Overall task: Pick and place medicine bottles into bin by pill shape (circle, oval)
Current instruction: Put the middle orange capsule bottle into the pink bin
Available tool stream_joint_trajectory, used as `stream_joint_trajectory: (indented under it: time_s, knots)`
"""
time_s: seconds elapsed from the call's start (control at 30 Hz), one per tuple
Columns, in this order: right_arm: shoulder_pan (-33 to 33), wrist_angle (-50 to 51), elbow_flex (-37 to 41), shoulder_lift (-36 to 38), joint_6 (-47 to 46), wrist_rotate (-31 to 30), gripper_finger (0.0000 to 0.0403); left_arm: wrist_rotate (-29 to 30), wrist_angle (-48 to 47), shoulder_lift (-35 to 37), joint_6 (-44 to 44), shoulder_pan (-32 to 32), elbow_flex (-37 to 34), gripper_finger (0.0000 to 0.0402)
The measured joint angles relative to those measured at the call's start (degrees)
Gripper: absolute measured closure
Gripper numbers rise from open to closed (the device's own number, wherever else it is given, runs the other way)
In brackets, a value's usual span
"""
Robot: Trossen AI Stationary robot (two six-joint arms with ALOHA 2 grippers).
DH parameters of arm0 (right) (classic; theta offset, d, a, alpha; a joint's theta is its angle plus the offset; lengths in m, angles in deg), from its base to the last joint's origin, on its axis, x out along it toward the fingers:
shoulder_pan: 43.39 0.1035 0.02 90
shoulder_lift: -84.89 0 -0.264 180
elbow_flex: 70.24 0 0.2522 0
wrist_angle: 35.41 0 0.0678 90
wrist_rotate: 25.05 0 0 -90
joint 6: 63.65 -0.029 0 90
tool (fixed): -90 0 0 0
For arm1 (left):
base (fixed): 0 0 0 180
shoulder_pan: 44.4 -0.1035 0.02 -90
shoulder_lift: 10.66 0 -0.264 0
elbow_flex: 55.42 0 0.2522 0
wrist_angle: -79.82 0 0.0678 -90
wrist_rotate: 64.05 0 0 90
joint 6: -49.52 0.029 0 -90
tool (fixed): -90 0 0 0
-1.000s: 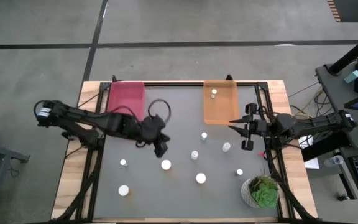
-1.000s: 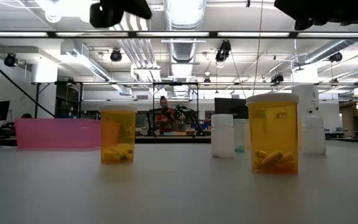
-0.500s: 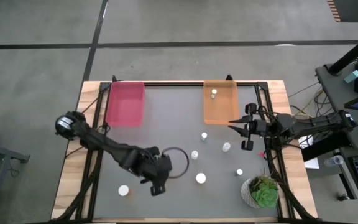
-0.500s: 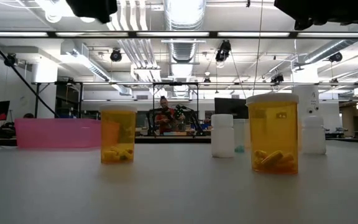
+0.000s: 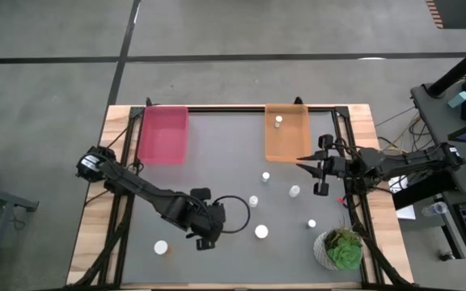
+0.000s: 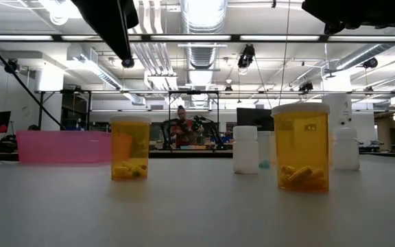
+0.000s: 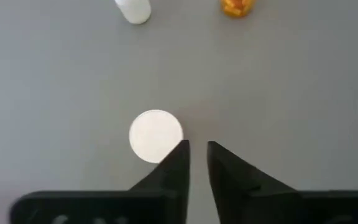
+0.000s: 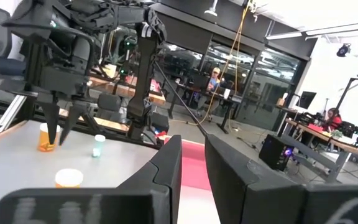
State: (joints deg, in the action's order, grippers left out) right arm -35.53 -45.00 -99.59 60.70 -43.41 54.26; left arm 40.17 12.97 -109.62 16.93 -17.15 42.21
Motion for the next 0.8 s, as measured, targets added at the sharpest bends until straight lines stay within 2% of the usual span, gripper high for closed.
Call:
stream_joint_trajectory:
  time_s: [0.23,0.47,0.57,0.8]
  knots:
    - [0.0,0.4,0.0,0.0,-0.9,0.0,0.0339,0.1,2.6,-0.1,0.2,-0.3,-3.2,0.0238]
    - [0.0,0.6,0.0,0.0,-1.3,0.0,0.0339,4.5,10.8,0.0,2.0,-0.3,-7.8,0.0133]
    - [0.0,0.7,0.0,0.0,-1.3,0.0,0.0339,4.6,12.1,0.1,2.0,-0.6,-9.1,0.0114]
    - [0.0,0.7,0.1,0.0,-1.2,0.0,0.0339,5.9,12.1,0.1,3.6,-1.5,-9.7,0.0111]
